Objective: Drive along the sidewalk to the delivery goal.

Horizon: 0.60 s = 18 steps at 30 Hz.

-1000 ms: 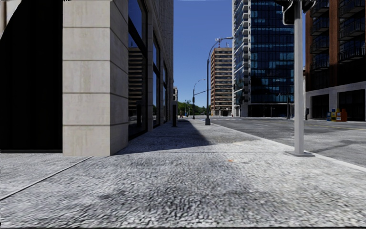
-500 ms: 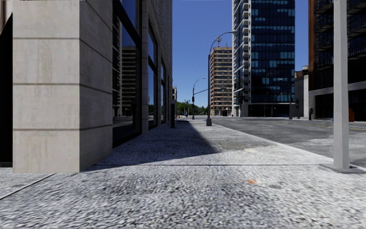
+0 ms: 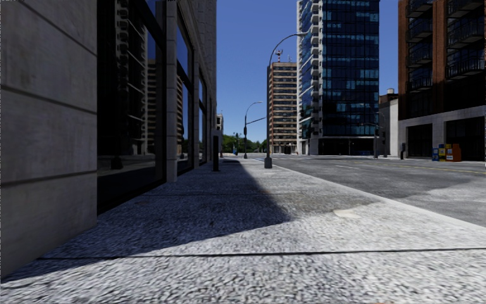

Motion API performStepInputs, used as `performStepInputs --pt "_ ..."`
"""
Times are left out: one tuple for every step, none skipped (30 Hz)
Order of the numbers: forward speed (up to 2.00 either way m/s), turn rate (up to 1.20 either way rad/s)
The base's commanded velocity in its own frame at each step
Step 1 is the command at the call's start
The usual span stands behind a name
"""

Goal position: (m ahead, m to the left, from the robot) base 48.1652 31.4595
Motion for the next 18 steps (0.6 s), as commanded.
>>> performStepInputs --pt "2.00 -0.24" --pt "2.00 -0.24" --pt "2.00 -0.24" --pt "2.00 -0.24" --pt "2.00 -0.24" --pt "2.00 -0.24" --pt "2.00 -0.24" --pt "2.00 -0.24" --pt "2.00 -0.24" --pt "2.00 -0.24" --pt "2.00 -0.24" --pt "2.00 -0.21" --pt "2.00 -0.21" --pt "2.00 -0.04" --pt "2.00 0.00" --pt "2.00 0.00" --pt "2.00 0.00" --pt "2.00 0.00"
